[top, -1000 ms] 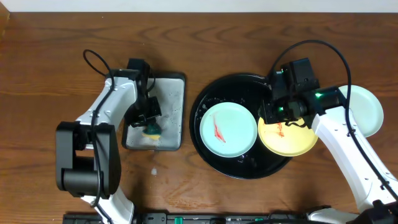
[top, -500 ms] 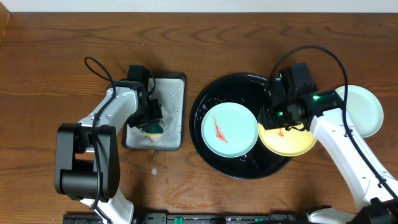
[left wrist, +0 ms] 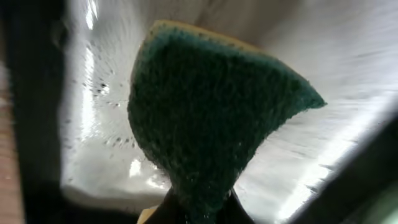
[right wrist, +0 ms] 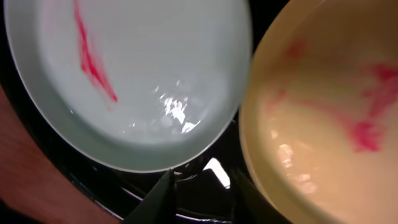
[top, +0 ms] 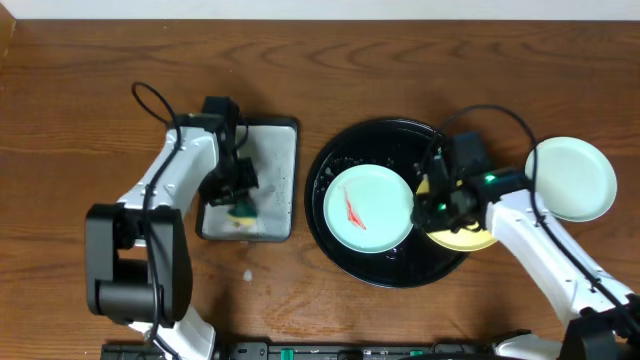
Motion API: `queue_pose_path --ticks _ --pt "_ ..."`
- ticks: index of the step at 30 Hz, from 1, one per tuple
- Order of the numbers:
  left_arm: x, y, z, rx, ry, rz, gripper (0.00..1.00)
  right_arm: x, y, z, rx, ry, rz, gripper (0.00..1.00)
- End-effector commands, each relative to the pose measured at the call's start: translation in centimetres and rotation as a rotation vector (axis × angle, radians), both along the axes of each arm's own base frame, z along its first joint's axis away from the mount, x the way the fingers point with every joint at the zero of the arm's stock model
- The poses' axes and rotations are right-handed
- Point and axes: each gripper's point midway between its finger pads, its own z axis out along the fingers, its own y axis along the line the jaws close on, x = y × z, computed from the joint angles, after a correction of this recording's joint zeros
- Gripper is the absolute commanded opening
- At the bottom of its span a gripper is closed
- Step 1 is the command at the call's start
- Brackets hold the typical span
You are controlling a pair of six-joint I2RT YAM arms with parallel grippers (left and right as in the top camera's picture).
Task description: Clean dirty plates on tray and stack at the side
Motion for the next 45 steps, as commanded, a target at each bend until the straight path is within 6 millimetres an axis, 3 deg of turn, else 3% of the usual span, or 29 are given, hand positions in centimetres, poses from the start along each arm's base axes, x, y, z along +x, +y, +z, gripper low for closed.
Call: queue_pose_path --ticks 1,7,13,15,22,29,32,38,45 --pt "1.8 -1.1 5.3 -0.071 -0.154 -0.037 0.07 -2.2 0.9 -1.3 0.004 0.081 -0.054 0.25" --pt "1.4 -2.2 10.2 -0.151 -0.297 -0.050 0.07 -3.1 0.2 -4.0 -0.041 0.092 -0.168 0.31" --pt "1.0 -2.2 12.5 -0.155 -0.373 -0.054 0.07 -1.1 -1.2 -5.2 -0.084 -0.022 -0.207 0.31" --pt "1.0 -2.2 12.7 -0.155 -0.377 -0.055 0.07 0.1 -1.6 -5.1 -0.109 -0.084 -0.196 0.31" --pt "0.9 -2.2 12.6 -0.155 -0.372 -0.054 0.07 3.6 -0.3 -4.0 -0.055 -0.242 -0.140 0.30" --pt "0.4 -3.1 12.5 -0.167 -0.354 -0.081 0.07 4.0 -0.2 -6.5 -0.066 -0.205 -0.142 0.30" --pt "0.1 -4.3 12.5 -0.173 -0.351 -0.119 0.07 4.5 -0.3 -6.8 -0.064 -0.200 -0.149 0.24" --pt "-0.9 -7.4 12.5 -0.196 -0.336 -0.170 0.07 5.9 -0.2 -5.0 -0.041 -0.191 -0.161 0.02" --pt "-0.9 -9.6 11.6 -0.229 -0.328 -0.107 0.07 6.8 -0.8 -2.6 -0.061 -0.156 -0.180 0.01"
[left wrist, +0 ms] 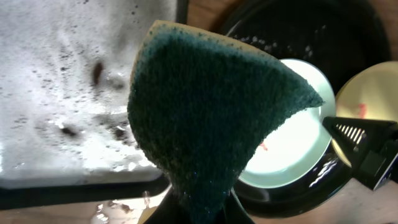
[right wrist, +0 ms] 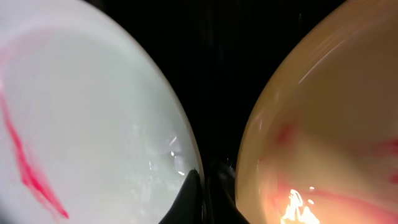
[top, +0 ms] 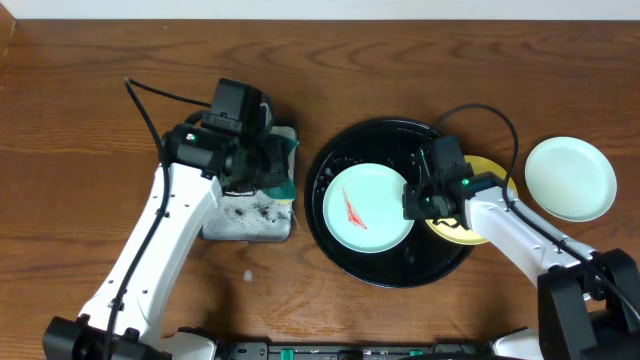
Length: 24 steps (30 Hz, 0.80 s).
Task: Clean dirty plates on tray and stack at the side
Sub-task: 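Pick up the sponge from the basin with the left gripper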
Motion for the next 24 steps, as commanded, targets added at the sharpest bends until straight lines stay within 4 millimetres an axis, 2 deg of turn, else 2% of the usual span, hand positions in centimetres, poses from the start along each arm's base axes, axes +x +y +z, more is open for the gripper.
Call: queue_pose_path --ticks 1,5,8,14,24 --pt "-0.3 -1.1 -0.7 -0.024 0.029 0.042 0.07 1.4 -0.6 1.1 -0.004 -0.019 -0.020 0.01" --pt "-0.5 -3.8 -2.2 -0.033 0.060 0.018 0.07 0.7 -0.9 0.6 -0.007 0.020 -0.048 0.01" --pt "-0.6 -6.1 -3.5 -0.035 0.078 -0.013 0.07 0.2 -1.0 -0.6 -0.018 0.059 -0.058 0.01" --pt "-1.0 -9.7 -7.7 -0.016 0.155 -0.039 0.07 -0.8 -0.5 -3.1 -0.008 0.148 -0.052 0.01" --pt "-2.7 -14.9 -14.1 -0.050 0.308 -0.037 0.07 -0.9 -0.6 -3.3 -0.010 0.158 -0.060 0.01"
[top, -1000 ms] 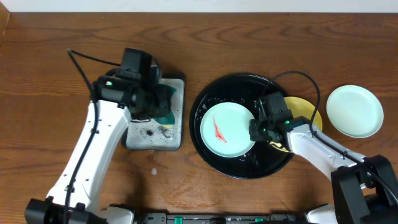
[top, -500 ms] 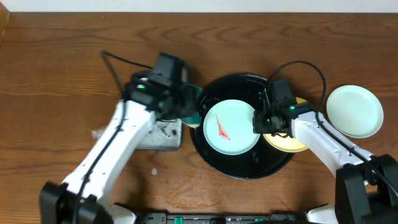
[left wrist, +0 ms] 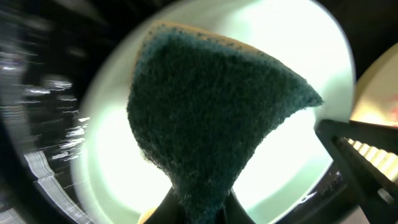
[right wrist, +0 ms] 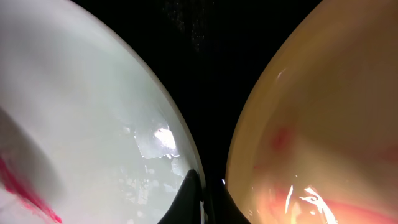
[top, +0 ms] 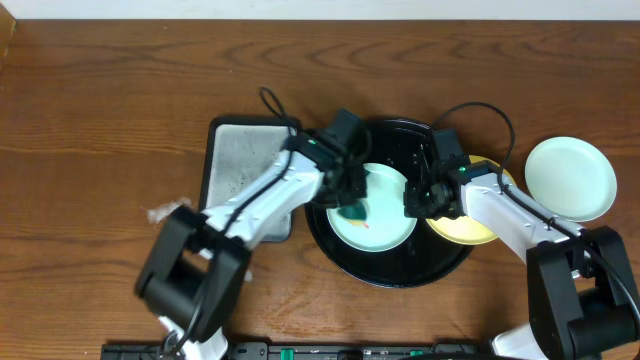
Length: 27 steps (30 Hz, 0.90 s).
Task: Clean dirty plates on tray and stack at the side
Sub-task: 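Pick up the sponge from the basin with the left gripper, then scrub the pale green plate with the sponge in the left gripper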
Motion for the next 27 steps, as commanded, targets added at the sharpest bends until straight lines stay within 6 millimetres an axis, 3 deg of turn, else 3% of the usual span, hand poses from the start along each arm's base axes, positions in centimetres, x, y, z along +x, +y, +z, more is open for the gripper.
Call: queue_pose_path --ticks 1,6,10,13,14,17,22,27 --pt "-1.8 -1.4 -2.3 -0.006 0.108 0.050 0.07 -0.7 -0.1 -1.4 -0.005 0.051 -0.013 0.01" --pt "-3.2 -4.2 -4.7 -0.065 0.176 0.005 0.07 -0.7 -0.1 -1.4 -0.005 0.051 -0.013 0.01" --pt "-3.8 -3.8 -6.7 -0.006 0.158 -0.070 0.07 -0.7 -0.1 -1.4 -0.005 0.051 -0.013 0.01" --pt "-2.6 0.9 -8.3 0.240 0.075 -0.048 0.07 -0.7 -0.1 -1.4 -0.004 0.051 -0.013 0.01" --pt "-1.7 3.7 -8.3 0.383 0.018 -0.025 0.07 -0.7 -0.1 -1.4 -0.005 0.051 -0.013 0.01" --pt "-0.1 7.6 -7.6 0.582 -0.071 -0.028 0.07 -0.8 -0.1 -1.4 -0.006 0.055 -0.012 0.01" --pt "1.5 10.8 -5.8 0.778 -0.162 -0.064 0.07 -0.8 -0.1 -1.4 -0.007 0.058 -0.012 0.01" --pt "2.0 11.3 -5.5 0.809 -0.182 -0.089 0.07 -0.9 -0.2 -1.5 -0.008 0.062 -0.013 0.01"
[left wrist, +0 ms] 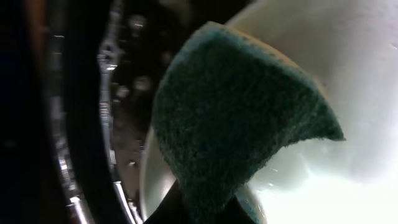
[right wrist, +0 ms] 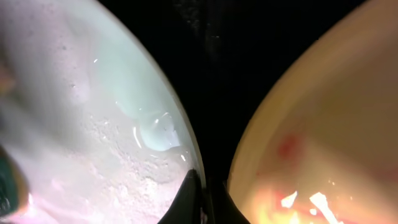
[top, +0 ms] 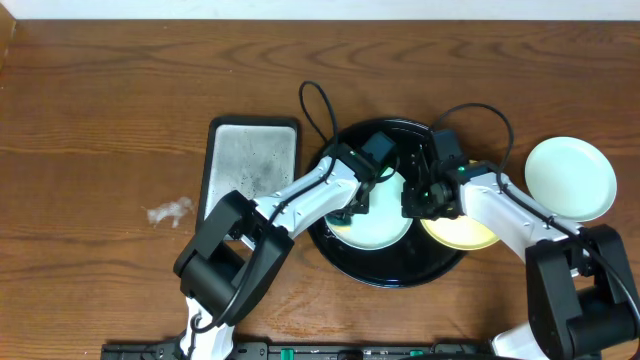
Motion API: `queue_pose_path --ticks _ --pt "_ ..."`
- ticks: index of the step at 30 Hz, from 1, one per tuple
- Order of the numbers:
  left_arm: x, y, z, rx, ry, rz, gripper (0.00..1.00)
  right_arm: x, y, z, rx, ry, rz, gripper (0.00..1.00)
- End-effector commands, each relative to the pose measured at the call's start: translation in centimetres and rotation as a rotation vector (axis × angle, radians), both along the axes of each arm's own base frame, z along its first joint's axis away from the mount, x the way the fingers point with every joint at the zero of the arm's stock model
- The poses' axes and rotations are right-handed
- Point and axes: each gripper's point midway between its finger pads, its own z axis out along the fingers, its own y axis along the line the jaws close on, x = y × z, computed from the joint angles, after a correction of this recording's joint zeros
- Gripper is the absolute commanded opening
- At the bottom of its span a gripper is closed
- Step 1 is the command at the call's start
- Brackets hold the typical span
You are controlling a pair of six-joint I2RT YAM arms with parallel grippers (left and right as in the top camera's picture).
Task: Clean dirty plates on tray and stack at the side
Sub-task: 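Scrub the pale green plate with the sponge in the left gripper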
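Observation:
A black round tray holds a pale green plate and, at its right side, a yellow plate with red smears. My left gripper is shut on a dark green sponge, which presses on the green plate near its left rim. The right gripper is shut on the right rim of that plate, whose face is covered in foam. The yellow plate lies just right of the fingers. A clean pale green plate sits on the table at the far right.
A metal baking tray with soapy residue lies left of the black tray. A blob of foam sits on the table further left. Arm cables loop over the black tray's rear edge.
The left gripper and sponge have shifted across the green plate. The red streak no longer shows and foam covers the plate. The right gripper still holds the rim.
First the left gripper held the sponge in the soapy baking tray while the right stood open at the green plate's rim. Then the sponge was over the baking tray's right edge, the right gripper shut on the rim. Later the sponge was on the streaked plate, now foamy.

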Motion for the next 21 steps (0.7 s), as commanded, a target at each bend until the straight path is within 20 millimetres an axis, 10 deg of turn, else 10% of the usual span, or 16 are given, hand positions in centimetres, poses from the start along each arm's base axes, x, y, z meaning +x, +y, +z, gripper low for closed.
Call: queue_pose_path --ticks 1,5,12,21 --pt "1.4 6.9 -2.0 0.311 -0.056 -0.003 0.08 -0.7 -0.8 -1.4 -0.047 0.041 -0.010 0.01" --pt "0.8 3.5 -3.3 0.111 0.012 0.008 0.07 -0.7 -0.9 -1.4 -0.048 0.044 -0.010 0.01" --pt "-1.8 -9.3 -2.1 -0.578 0.248 -0.019 0.07 -0.7 -0.9 -1.4 -0.048 0.044 -0.010 0.01" --pt "-3.9 -13.1 -0.7 -0.709 0.313 -0.071 0.07 -0.7 -0.8 -1.4 -0.047 0.046 -0.017 0.01"
